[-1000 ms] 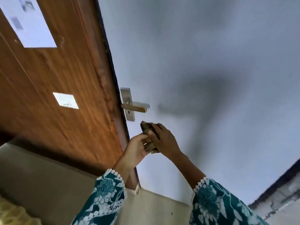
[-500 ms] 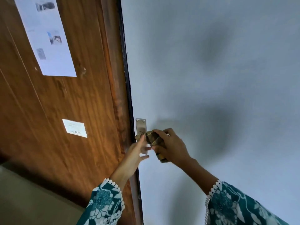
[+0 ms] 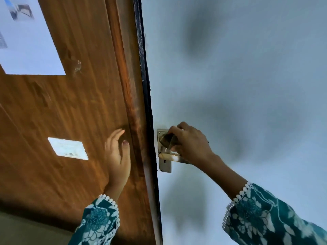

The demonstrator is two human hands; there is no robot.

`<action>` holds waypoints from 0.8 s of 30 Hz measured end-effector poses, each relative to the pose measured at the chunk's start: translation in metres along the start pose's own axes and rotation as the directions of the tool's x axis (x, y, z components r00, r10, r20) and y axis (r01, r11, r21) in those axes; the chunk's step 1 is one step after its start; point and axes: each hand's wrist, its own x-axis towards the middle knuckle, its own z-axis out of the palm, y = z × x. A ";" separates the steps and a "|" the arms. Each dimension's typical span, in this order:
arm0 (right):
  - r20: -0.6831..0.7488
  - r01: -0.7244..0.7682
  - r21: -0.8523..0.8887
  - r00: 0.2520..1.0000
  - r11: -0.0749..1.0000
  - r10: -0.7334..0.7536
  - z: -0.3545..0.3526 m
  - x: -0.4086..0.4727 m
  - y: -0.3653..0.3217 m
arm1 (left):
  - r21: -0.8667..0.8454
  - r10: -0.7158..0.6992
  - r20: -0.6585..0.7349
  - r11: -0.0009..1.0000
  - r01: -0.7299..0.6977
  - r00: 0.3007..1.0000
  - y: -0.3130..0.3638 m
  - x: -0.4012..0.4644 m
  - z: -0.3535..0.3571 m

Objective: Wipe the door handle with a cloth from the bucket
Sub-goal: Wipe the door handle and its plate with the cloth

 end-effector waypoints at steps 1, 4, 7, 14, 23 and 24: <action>0.043 -0.002 -0.055 0.999 0.999 0.004 0.006 0.004 -0.005 | 0.095 0.081 0.026 0.992 -0.083 0.996 -0.008 0.005 0.004; 0.101 -0.021 -0.158 0.994 0.987 0.037 0.029 0.016 -0.022 | 0.300 0.232 0.110 0.919 -0.255 0.966 -0.033 0.017 0.016; 0.129 -0.035 -0.187 0.990 0.982 0.060 0.049 0.018 -0.033 | 0.403 0.312 0.180 0.842 -0.359 0.933 -0.049 0.018 0.030; 0.107 -0.143 -0.270 0.978 0.952 0.177 0.060 -0.002 -0.019 | 0.471 0.416 0.145 0.769 -0.433 0.898 -0.070 0.016 0.052; 0.093 -0.257 -0.314 0.950 0.914 0.299 0.051 -0.009 -0.012 | 0.458 0.544 0.081 0.724 -0.516 0.835 -0.078 0.017 0.058; 0.084 -0.248 -0.300 0.955 0.921 0.284 0.055 -0.002 -0.022 | 0.457 0.542 0.082 0.726 -0.514 0.837 -0.077 0.017 0.058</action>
